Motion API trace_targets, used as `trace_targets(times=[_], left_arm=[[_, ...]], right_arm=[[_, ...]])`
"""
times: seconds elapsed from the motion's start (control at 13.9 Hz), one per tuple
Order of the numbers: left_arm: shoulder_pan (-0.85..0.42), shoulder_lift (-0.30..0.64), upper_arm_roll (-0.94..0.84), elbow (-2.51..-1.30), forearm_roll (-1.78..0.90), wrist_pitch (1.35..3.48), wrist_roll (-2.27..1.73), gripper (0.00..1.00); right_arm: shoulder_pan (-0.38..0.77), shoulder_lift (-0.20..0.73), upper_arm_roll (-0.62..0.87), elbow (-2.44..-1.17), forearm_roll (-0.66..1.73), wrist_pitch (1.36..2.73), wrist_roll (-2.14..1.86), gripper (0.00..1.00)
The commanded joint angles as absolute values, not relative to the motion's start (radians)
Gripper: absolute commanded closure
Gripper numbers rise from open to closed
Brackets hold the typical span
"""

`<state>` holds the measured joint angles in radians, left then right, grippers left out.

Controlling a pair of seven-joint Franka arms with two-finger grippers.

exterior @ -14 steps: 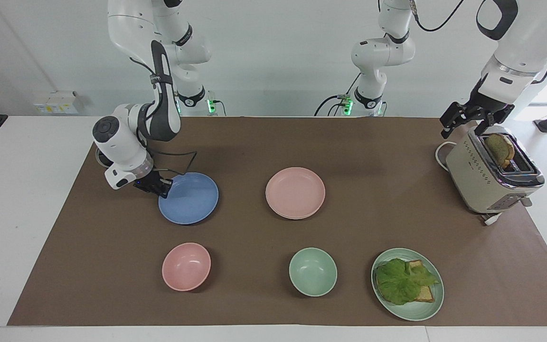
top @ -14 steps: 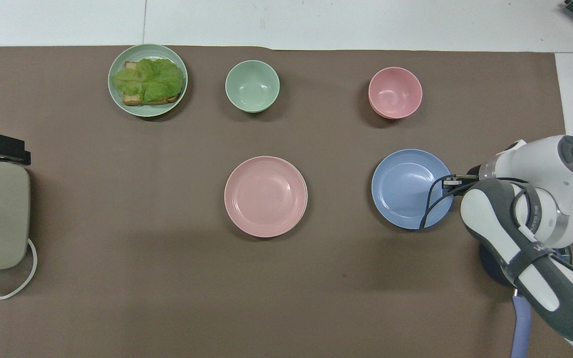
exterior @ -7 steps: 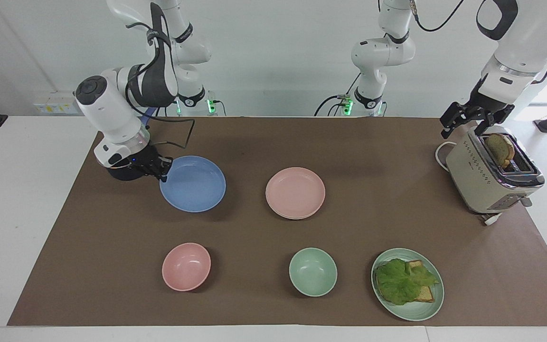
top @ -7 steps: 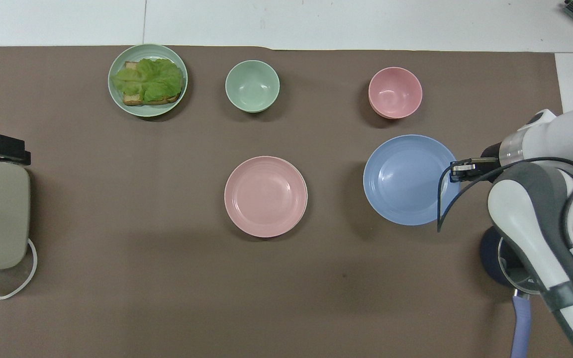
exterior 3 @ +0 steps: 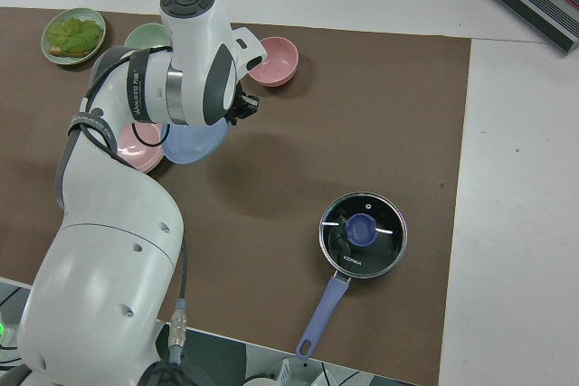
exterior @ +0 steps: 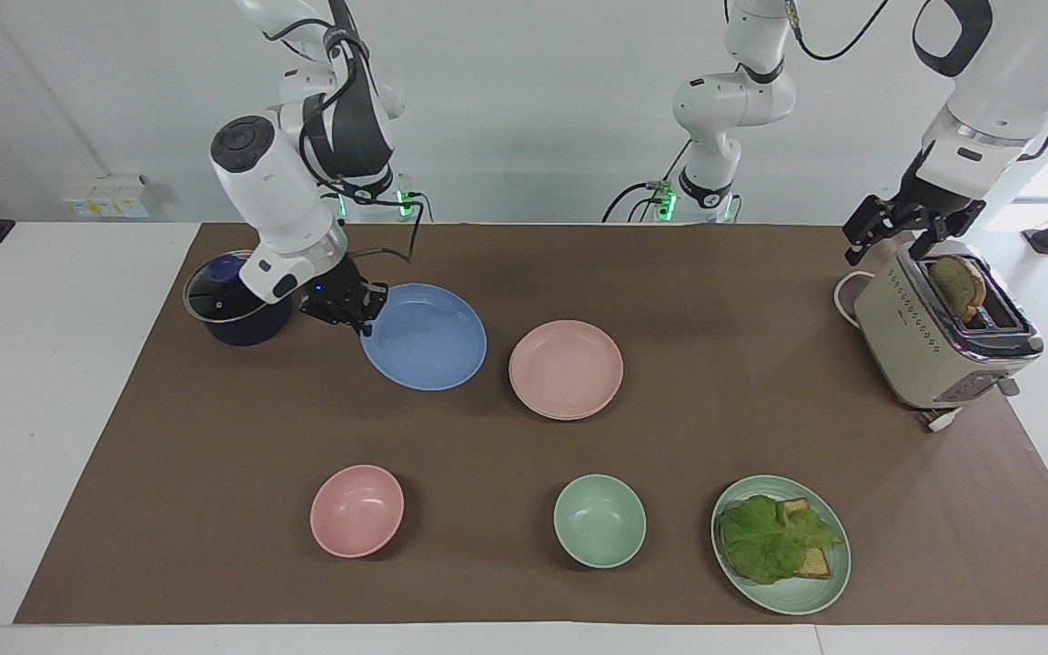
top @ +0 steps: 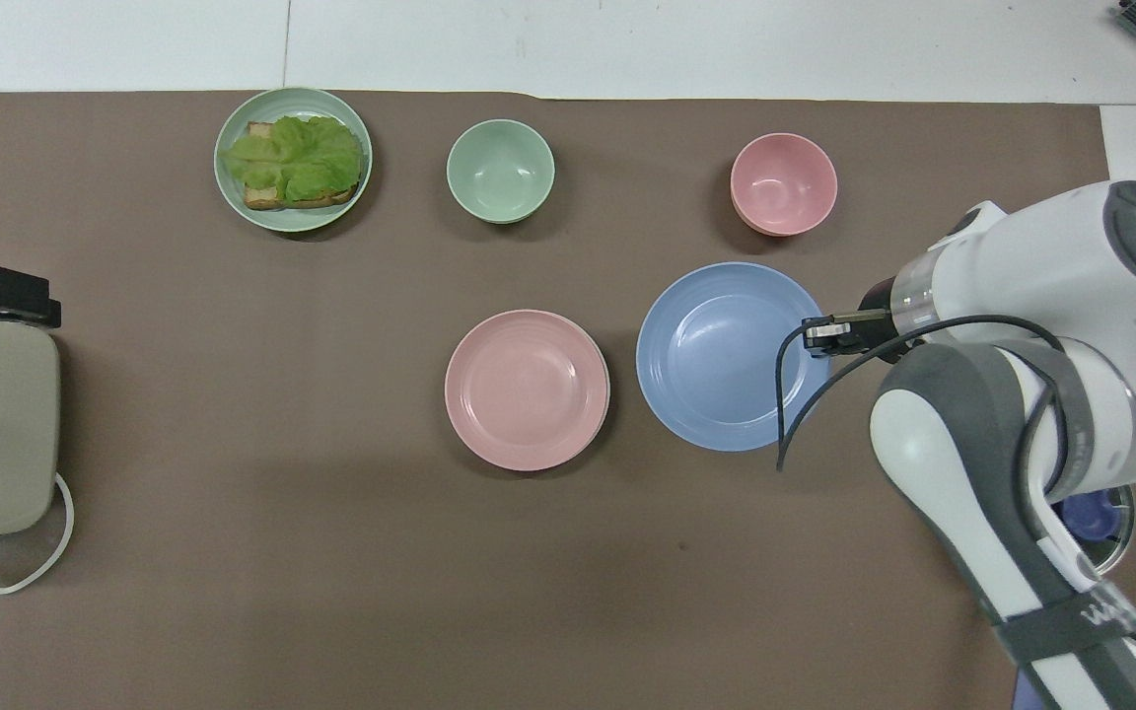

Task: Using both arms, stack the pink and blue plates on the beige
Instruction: 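Grasp and lift the blue plate toward the pink plate stack, then lower the blue plate onto the pink plate and open the right gripper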

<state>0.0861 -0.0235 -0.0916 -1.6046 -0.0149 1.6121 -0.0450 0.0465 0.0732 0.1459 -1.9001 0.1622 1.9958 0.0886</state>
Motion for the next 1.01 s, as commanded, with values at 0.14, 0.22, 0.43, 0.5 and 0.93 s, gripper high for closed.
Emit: trace_targets(times=[0.14,0.22,0.43,0.5,0.93], left_arm=[[0.091,-0.026,-0.095,-1.600,-0.002,1.597,-0.055,0.00],[0.091,-0.026,-0.095,-1.600,-0.002,1.595,-0.055,0.00],[0.091,-0.026,-0.095,-1.600,-0.002,1.597,-0.055,0.00],[0.091,-0.026,-0.095,-1.600,-0.002,1.597,-0.055,0.00],[0.091,-0.026,-0.095,-1.600,-0.002,1.597,-0.055,0.00]], right_arm=[[0.135,0.139,0.150,-1.858,0.251,2.066,0.190,1.00],[0.162,0.158,0.150,-1.858,0.268,2.092,0.210,1.00],[0.236,0.199,0.150,-1.858,0.284,2.167,0.288,1.00],[0.241,0.213,0.152,-1.858,0.284,2.174,0.287,1.00],[0.308,0.279,0.152,-1.879,0.348,2.266,0.282,1.00]])
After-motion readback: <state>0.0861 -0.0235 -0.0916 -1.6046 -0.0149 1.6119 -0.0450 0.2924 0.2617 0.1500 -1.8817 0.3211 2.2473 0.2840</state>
